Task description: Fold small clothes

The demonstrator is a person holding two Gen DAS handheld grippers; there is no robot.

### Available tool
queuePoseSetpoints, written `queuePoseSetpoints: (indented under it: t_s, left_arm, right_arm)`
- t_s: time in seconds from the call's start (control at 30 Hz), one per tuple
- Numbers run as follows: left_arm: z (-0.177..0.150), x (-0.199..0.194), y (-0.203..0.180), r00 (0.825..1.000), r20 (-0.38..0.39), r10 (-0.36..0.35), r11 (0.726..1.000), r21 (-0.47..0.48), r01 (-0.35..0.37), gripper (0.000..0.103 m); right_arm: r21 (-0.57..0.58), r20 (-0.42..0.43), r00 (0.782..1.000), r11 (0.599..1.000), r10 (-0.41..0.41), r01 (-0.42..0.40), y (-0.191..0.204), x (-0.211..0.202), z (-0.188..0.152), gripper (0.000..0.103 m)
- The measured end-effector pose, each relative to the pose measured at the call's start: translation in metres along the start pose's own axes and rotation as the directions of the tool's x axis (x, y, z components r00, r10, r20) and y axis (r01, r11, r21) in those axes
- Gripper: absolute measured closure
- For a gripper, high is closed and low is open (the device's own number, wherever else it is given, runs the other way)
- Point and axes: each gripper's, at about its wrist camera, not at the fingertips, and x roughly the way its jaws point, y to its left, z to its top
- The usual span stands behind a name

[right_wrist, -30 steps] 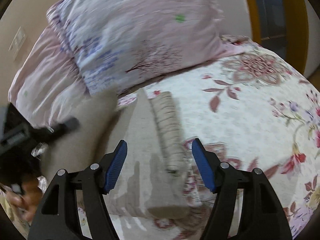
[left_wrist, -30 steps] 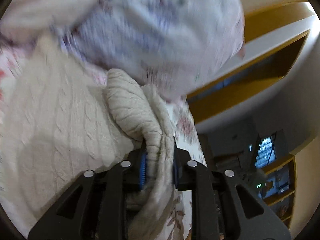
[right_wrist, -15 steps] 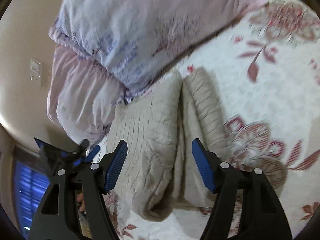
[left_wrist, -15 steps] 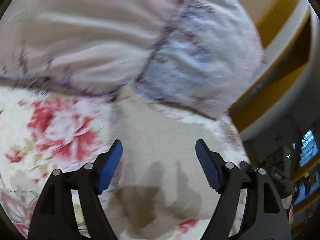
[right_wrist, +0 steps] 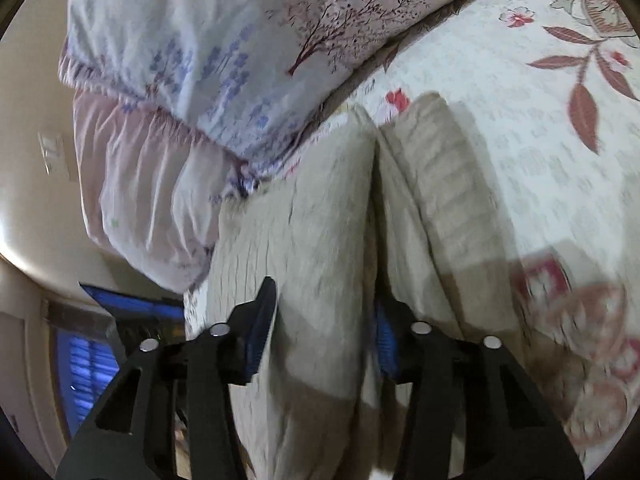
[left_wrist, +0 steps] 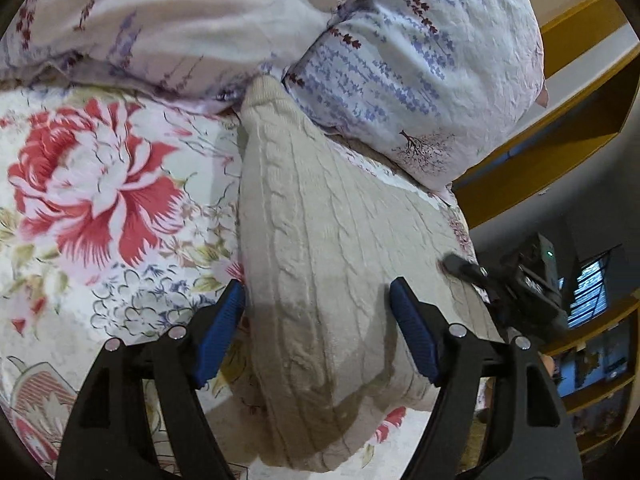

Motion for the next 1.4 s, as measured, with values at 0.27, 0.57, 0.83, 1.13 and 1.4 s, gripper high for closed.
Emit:
queuePoseSetpoints:
  t_s: [0.27,0.57,0.83,1.13,1.4]
  left_arm:
    - [-0.001,-0.003,0.005,1.000,-0.011,-0.019,0.999,-0.041,0.018,0.026]
    - [-0.008,-0.004,-0.009,1.000,-0.008,0.001,1.000,0.013,-0.001,0.026]
    - [-0.015,-0.001,-0.026,0.999,0.004,0.033,0.994,0.107,-0.033,0.026]
    - [-0.022,-0.002,-0.025,1.000,-0.017,0.014,0.994,0.110,-0.012,0.026]
    - [-0.038,-0.016,-0.019,0.999,-0.031,0.011,0.996,0.090,-0.008,0.027]
  right_arm:
    - [-0.160,0.132,0.989,0.984,-0.060,0.081,0.029,-0.012,-0.003,0.086]
    - [-0.316,0.310,0.929,0.900,-0.200,0.299,0.059,-0.050,-0.017,0.087]
    - [-0.249,0.356,0.897,0.898,-0.263,0.362,0.032,-0.056,-0.011,0.087]
    - [-0.118,0.294,0.906,0.929,-0.304,0.350,-0.006,-0.055,-0.004,0.061]
    - [-0.072,0.262,0.947,0.975,-0.184,0.209,-0.018,-0.095,-0.032,0.048]
